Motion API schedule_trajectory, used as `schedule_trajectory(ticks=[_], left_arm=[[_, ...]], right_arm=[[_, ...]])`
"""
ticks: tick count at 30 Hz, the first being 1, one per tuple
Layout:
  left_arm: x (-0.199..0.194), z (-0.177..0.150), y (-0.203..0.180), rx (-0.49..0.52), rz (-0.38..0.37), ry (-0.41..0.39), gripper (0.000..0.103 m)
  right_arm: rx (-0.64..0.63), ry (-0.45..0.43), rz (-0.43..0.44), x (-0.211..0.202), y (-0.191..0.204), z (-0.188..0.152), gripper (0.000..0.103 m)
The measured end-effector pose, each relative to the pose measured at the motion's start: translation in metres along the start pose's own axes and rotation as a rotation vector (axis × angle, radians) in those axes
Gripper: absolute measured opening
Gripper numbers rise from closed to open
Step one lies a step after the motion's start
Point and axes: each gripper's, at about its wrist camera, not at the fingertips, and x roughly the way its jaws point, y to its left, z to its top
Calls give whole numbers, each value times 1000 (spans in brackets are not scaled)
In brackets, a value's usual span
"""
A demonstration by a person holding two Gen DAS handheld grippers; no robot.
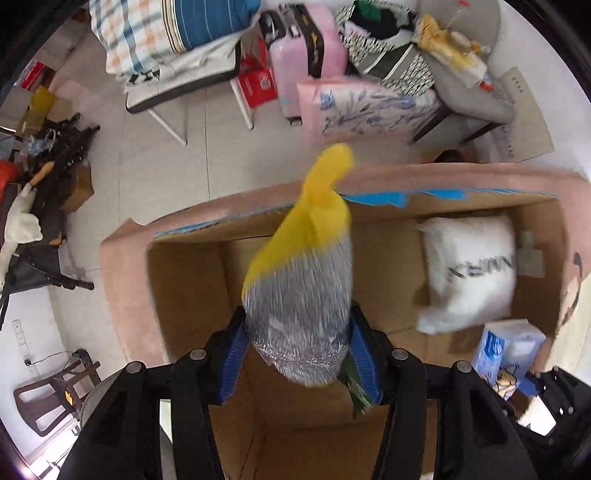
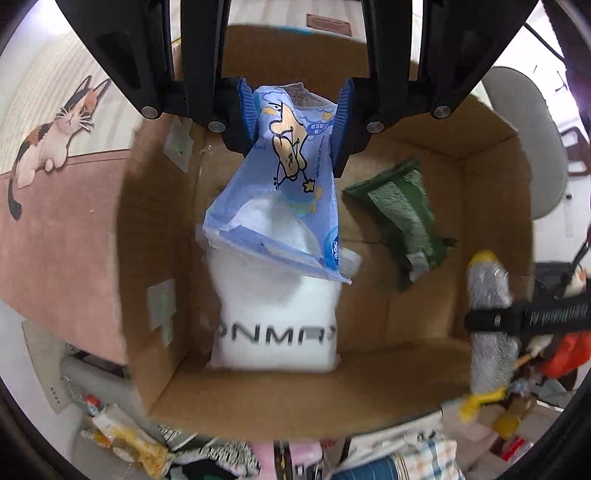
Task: Organize soft objects
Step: 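Place both held items into the box and release them, then grasp the orange bag with the right tool while the left tool grasps the red bag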
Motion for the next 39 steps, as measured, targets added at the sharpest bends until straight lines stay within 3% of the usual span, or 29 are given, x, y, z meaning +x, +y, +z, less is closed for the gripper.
schedule_trajectory(ticks=[3,5,6,7,8,9,12,18,28,32,35,39], left_arm=[[18,11,8,-42,12,35,52],[18,13,12,-71,-21,50,53],[16,14,14,-84,-44,50,56],[9,13,15,-87,-57,42,62],[5,12,16,-87,-64,32,83],[-1,10,16,-88,-64,21,94],[-18,4,16,-83,-74,-11,98],[-42,-18,10,-73,-91,-50,100],[-84,-84,10,-87,-82,-171,100],[-105,-133,12,-83,13,-292,100],[-109,-183,15,-60,139,-383,100],[-78,-236,20,19,298,-387,100]], right_arm=[[-13,43,-36,17,0,7,46],[-12,49,-60,21,0,12,79],[-13,40,-63,19,0,12,86],[-14,31,-55,15,0,12,91],[-10,29,-47,14,0,14,91],[-8,25,-41,8,1,14,92],[-22,-9,-58,-6,5,17,103],[-25,-78,-83,-36,25,24,103],[-54,-166,-53,-63,32,-10,103],[-43,-206,-27,-75,31,-41,103],[-22,-208,57,-73,28,-76,103],[32,-179,147,-43,24,-120,103]])
